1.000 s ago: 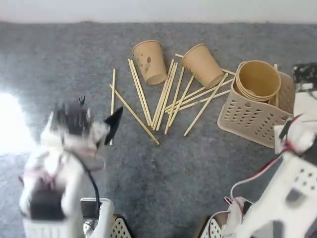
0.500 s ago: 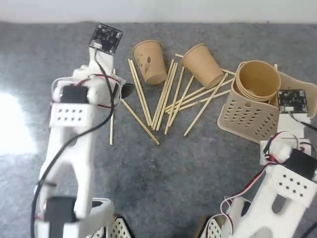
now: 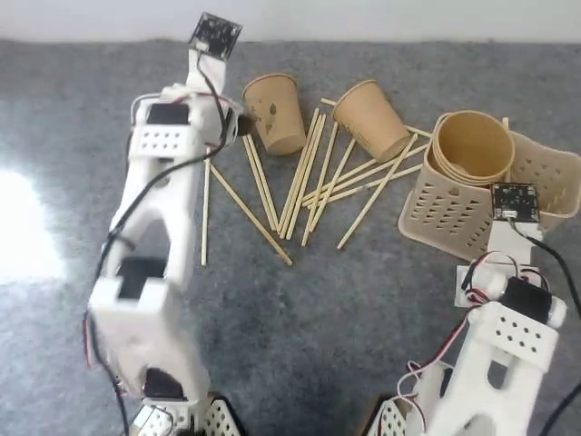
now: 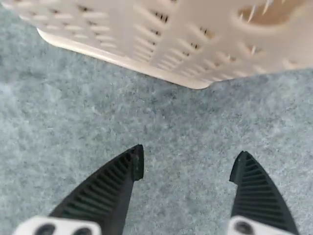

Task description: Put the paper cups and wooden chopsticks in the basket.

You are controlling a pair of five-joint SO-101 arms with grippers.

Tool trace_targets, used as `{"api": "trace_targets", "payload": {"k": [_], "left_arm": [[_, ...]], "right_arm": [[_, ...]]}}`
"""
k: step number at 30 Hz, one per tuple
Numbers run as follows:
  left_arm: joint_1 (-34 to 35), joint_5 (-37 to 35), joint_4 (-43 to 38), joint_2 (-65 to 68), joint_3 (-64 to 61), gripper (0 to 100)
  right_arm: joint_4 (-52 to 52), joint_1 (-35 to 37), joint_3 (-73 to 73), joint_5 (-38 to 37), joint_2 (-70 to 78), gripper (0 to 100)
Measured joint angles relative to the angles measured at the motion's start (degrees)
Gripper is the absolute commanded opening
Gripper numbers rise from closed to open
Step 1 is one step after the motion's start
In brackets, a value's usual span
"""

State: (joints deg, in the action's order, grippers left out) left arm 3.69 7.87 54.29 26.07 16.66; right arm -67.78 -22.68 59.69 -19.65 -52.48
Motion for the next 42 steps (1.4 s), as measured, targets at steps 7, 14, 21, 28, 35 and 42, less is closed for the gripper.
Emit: {"api": "trace_targets", "payload": {"k": [7, 14, 21, 28, 35, 42], "left_arm": [[-0.9, -1.9, 3.3, 23.7, 35.0, 29], [-2.8, 6.6, 6.1, 42.7, 65.8, 29], [-2.5, 3.5, -12.9, 53.8, 76.0, 21], [-3.1, 9.8, -27.5, 59.7, 72.1, 19], [-3.2, 11.5, -28.0, 60.7, 69.6, 19], [-3.5, 11.6, -11.7, 59.0, 72.7, 19]], "right_arm": [[1.8, 0.0, 2.0, 0.2, 0.0, 29.5], [4.3, 0.0, 3.5, 0.2, 0.0, 29.5], [4.3, 2.3, 4.3, 0.2, 0.0, 29.5], [4.3, 6.0, 5.2, 0.2, 0.0, 29.5], [4.3, 5.8, 5.2, 0.2, 0.0, 29.5], [4.3, 6.2, 5.2, 0.2, 0.0, 29.5]]}}
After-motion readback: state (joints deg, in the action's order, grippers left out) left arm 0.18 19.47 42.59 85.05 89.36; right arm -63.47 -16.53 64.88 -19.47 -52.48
